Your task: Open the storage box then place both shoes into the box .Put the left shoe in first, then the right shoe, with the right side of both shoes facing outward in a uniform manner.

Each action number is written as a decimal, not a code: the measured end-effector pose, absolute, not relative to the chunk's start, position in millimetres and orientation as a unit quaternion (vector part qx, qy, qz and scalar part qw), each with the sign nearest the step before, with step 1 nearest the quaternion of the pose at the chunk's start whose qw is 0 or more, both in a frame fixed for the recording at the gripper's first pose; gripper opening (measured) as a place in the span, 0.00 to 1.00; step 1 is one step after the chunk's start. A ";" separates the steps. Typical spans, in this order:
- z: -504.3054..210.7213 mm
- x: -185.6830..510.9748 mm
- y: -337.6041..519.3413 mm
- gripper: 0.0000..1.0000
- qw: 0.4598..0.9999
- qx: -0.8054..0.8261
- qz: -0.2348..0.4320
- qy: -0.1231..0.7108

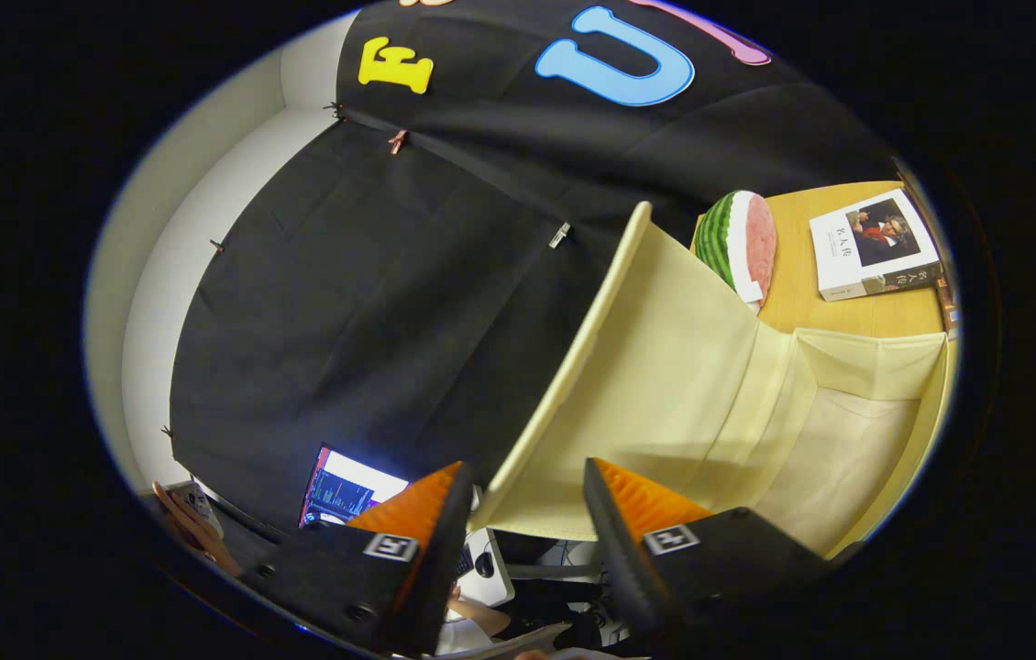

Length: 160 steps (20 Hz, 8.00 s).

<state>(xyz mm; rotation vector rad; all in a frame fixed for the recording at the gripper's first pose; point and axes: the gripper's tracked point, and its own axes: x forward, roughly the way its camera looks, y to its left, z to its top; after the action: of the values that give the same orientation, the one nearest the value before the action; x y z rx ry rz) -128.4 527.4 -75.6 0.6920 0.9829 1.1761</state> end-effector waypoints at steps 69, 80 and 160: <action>-214.7 -46.9 281.9 0.07 0.826 0.234 0.026 0.513; -265.0 -52.2 389.7 0.07 0.796 0.216 0.028 0.565; -236.2 -56.2 305.7 0.07 0.815 0.219 0.064 0.533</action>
<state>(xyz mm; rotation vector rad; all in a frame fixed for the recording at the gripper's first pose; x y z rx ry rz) -56.2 305.7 -236.2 0.4681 1.1365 0.1358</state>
